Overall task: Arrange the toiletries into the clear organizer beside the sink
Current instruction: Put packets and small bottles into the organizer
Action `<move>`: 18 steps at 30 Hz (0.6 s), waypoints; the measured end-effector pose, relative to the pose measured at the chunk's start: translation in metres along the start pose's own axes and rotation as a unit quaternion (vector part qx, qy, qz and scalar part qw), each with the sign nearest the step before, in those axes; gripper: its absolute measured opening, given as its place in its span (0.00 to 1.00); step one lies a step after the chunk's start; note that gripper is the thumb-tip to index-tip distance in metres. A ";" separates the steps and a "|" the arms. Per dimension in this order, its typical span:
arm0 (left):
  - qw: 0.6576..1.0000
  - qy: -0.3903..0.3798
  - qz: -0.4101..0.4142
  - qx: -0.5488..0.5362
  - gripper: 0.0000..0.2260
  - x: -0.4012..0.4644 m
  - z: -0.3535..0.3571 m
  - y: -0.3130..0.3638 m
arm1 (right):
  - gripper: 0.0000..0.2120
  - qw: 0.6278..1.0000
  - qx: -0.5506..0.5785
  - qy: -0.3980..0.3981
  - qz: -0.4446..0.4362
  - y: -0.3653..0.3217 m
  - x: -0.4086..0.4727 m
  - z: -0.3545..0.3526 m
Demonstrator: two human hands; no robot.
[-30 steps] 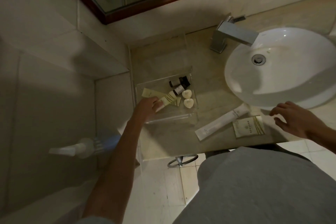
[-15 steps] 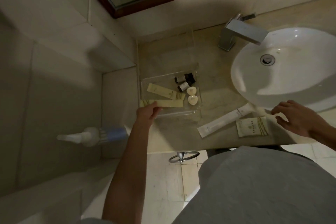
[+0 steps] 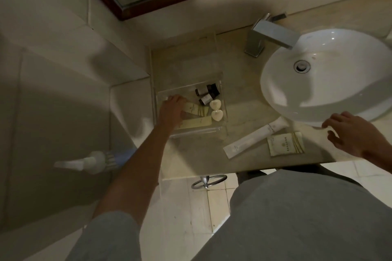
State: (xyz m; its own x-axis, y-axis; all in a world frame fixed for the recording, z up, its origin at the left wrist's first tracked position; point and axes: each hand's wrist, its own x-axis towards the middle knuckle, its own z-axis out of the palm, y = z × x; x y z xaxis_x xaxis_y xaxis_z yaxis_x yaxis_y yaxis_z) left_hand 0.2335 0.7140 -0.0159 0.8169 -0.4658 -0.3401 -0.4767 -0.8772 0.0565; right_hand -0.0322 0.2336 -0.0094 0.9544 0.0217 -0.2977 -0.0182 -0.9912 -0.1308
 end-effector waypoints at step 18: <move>0.994 -0.084 -0.054 -0.049 0.15 -0.004 -0.130 -0.049 | 0.11 1.000 0.023 -0.013 0.002 0.008 0.000 0.006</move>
State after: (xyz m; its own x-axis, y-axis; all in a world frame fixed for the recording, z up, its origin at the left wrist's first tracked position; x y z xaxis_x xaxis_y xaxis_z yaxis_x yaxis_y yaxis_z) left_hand 0.2953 0.7438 0.1045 0.7921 -0.3504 -0.4997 -0.3489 -0.9318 0.1003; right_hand -0.0338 0.2260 -0.0162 0.9464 0.0209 -0.3222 -0.0370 -0.9843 -0.1726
